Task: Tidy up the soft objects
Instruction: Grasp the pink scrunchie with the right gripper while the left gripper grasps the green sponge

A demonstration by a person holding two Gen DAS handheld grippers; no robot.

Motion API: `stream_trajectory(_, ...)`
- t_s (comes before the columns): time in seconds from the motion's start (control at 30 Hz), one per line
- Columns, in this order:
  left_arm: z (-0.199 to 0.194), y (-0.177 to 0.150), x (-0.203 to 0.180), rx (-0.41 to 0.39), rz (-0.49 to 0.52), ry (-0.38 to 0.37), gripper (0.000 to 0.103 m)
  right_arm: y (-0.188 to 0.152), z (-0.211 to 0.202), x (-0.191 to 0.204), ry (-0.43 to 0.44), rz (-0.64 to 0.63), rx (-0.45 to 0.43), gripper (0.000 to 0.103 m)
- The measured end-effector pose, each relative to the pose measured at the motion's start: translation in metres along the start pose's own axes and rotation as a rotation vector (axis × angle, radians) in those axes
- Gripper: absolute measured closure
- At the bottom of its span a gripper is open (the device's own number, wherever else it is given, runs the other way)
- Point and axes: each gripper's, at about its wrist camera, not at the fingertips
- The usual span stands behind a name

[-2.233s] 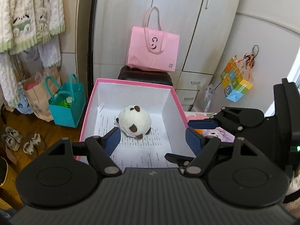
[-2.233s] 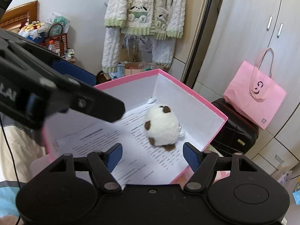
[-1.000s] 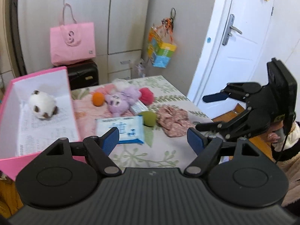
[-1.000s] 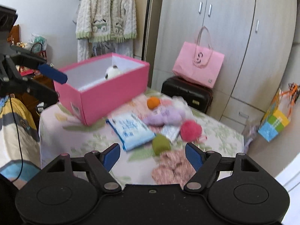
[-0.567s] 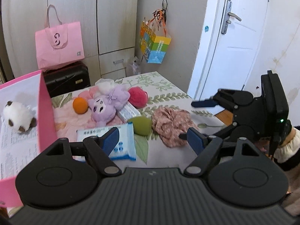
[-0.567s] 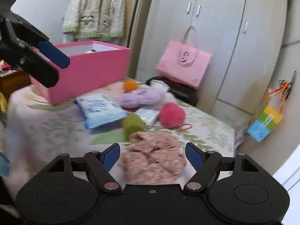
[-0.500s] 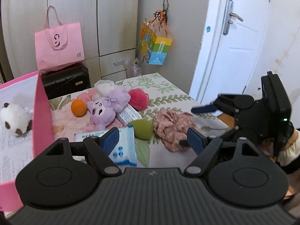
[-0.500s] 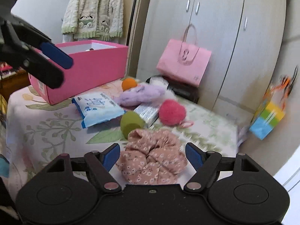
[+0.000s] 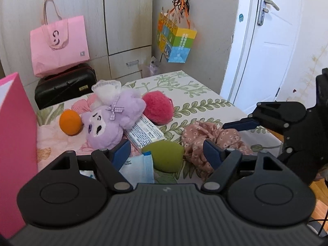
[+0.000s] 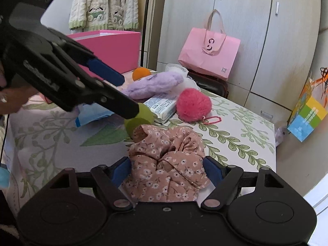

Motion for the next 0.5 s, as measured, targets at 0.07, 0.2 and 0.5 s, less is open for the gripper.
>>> stream_trajectory(0.07, 0.007, 0.001, 0.004, 0.015, -0.011, -0.009, 0.027, 0.0, 0.001, -0.004, -0.002, 0.01, -0.001, 0.021)
stream_trajectory(0.2, 0.014, 0.0, 0.008, 0.02, -0.016, -0.03, 0.03, 0.001, 0.004, -0.011, -0.01, 0.021, -0.001, 0.021)
stream_trajectory(0.5, 0.023, -0.001, -0.001, 0.037, 0.046, -0.029, 0.036, -0.001, 0.007, -0.023, 0.002, 0.059, -0.006, 0.023)
Point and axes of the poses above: each gripper's, at about its wrist camera, not at the fingertips, and z roughly the way its jaws point, x to its left, y to its top, and after that the axes turned 15 degrees about x, right-handed
